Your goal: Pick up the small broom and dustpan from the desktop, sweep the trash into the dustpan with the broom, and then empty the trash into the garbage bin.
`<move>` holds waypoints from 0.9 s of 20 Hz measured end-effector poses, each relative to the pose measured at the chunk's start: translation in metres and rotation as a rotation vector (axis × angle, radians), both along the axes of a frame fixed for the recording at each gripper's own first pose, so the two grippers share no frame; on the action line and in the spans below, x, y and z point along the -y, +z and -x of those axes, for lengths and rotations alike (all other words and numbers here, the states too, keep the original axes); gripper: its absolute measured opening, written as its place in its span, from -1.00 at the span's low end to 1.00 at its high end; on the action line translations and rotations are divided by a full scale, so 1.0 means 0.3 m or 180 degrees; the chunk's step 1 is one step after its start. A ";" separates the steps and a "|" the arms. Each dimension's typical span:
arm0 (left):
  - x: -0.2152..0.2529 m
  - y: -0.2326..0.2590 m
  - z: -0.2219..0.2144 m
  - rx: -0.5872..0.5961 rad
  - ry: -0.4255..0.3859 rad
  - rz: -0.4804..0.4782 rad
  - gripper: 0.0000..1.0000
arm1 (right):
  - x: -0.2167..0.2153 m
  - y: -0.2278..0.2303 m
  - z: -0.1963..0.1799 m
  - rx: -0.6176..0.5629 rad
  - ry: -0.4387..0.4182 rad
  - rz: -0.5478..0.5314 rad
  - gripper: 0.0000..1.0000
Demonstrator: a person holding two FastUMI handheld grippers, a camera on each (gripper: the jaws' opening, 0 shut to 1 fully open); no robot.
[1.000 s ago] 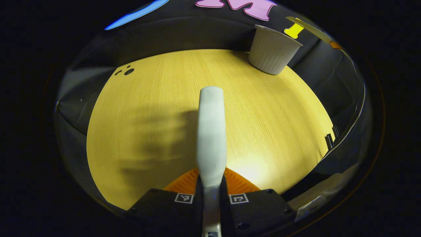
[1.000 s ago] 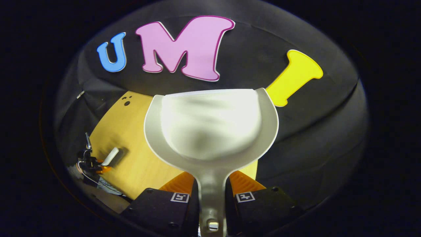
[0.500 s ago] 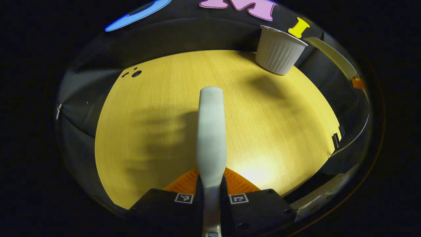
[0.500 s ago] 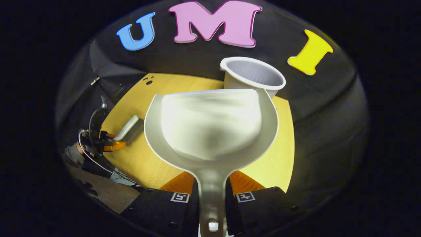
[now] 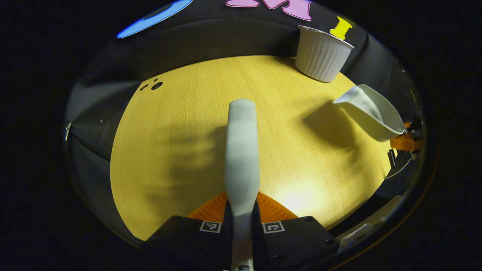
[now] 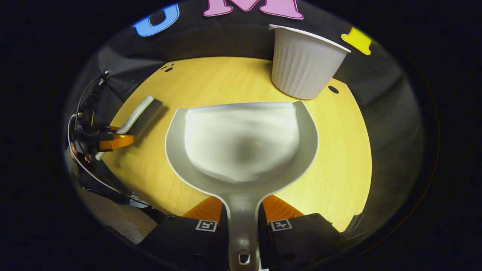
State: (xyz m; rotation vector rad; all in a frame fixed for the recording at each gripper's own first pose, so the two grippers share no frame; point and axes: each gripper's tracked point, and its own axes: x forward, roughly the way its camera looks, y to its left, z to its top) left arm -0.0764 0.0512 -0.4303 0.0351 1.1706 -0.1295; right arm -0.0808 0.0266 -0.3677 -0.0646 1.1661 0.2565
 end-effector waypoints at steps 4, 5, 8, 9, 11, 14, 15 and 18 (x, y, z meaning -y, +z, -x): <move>-0.005 -0.009 0.001 0.0008 0.0026 -0.0071 -0.51 | -0.040 -0.128 0.012 -0.0055 -0.0130 -0.0039 -0.27; -0.005 -0.008 0.001 0.0010 0.0032 -0.0093 -0.51 | -0.041 -0.149 0.014 -0.0075 -0.0149 -0.0014 -0.27; -0.010 -0.013 0.004 -0.0015 0.0036 -0.0136 -0.47 | -0.042 -0.191 0.023 -0.0118 -0.0196 0.0075 -0.26; -0.010 -0.011 0.006 -0.0028 0.0040 -0.0147 -0.47 | -0.044 -0.194 0.023 -0.0118 -0.0194 0.0070 -0.26; -0.009 -0.010 0.013 -0.0073 0.0058 -0.0154 -0.46 | -0.044 -0.204 0.025 -0.0161 -0.0183 0.0060 -0.26; 0.010 -0.009 0.023 -0.0135 0.0110 -0.0111 -0.44 | -0.048 -0.218 0.026 -0.0204 -0.0189 0.0044 -0.16; 0.009 -0.009 0.025 -0.0130 0.0124 -0.0128 -0.40 | -0.047 -0.222 0.027 -0.0199 -0.0198 0.0026 -0.14; 0.017 0.007 0.041 -0.0110 0.0113 -0.0241 -0.39 | -0.058 -0.218 0.026 -0.0184 -0.0205 -0.0047 -0.22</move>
